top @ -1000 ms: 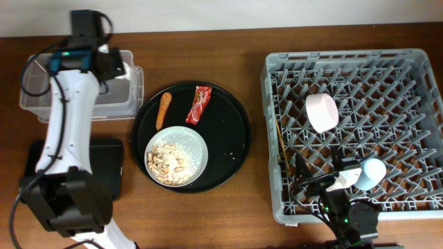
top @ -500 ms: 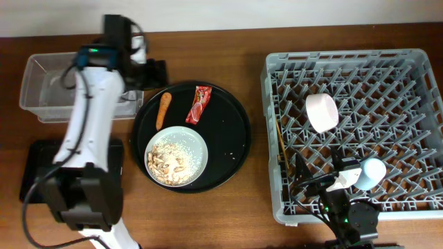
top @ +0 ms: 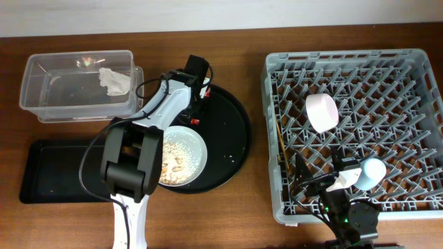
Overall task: Sort waste into correct bins and load items into the dishwasher rack
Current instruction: 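Drop the red wrapper into the clear bin, then grasp the carrot on the black tray with the left gripper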
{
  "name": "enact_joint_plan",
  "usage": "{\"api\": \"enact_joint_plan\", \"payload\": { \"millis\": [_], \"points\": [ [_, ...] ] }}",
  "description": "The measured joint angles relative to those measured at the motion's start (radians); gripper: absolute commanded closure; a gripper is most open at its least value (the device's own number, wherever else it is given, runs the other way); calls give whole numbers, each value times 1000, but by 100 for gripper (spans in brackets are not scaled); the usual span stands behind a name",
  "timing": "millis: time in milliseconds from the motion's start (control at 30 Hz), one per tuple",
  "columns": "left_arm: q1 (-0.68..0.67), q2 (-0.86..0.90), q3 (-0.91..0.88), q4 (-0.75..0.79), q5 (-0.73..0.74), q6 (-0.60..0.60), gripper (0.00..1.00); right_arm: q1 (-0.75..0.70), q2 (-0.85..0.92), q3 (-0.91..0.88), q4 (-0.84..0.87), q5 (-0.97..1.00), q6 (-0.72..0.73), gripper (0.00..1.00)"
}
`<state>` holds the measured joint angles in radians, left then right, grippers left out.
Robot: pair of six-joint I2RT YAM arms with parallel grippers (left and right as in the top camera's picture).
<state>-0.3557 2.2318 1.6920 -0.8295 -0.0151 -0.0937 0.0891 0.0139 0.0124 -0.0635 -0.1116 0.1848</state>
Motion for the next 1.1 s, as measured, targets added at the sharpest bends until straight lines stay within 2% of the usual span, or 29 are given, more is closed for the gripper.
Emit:
{"api": "enact_joint_plan", "payload": {
  "millis": [33,133,200,333,400,433,467,500,567,700,733,767,833,867,900,1000,1100],
  "points": [
    [3,0,3,-16,1,0,100,0,0,0,0,0,0,2],
    [13,-1,90,-192,8,0,100,0,0,0,0,0,0,2],
    [55,-49,163,-237,-3,0,100,0,0,0,0,0,0,2],
    [266,-274,227,-230,-107,-63,100,0,0,0,0,0,0,2],
    [374,-270,229,-216,-118,-92,97,0,0,0,0,0,-1,2],
    [410,-251,229,-195,-113,-101,51,0,0,0,0,0,0,2],
    [448,-210,229,-163,-107,-109,14,0,0,0,0,0,0,2],
    [461,-174,227,-135,-104,-113,1,0,0,0,0,0,0,2],
    [460,-126,222,-108,-89,-115,1,0,0,0,0,0,0,2],
    [451,-132,226,-218,12,-124,1,0,0,0,0,0,0,2],
    [443,-148,227,-245,29,-124,4,0,0,0,0,0,0,2],
    [427,-167,230,-274,38,-121,9,0,0,0,0,0,0,2],
    [341,-202,229,-313,46,-66,33,0,0,0,0,0,0,2],
    [285,-209,219,-304,48,-27,41,0,0,0,0,0,-1,2],
    [234,-214,189,-275,27,-5,45,0,0,0,0,0,0,2],
    [119,-206,70,-153,-62,39,44,0,0,0,0,0,0,2],
    [96,-174,-50,-24,-116,68,44,0,0,0,0,0,0,2]
  ]
}}
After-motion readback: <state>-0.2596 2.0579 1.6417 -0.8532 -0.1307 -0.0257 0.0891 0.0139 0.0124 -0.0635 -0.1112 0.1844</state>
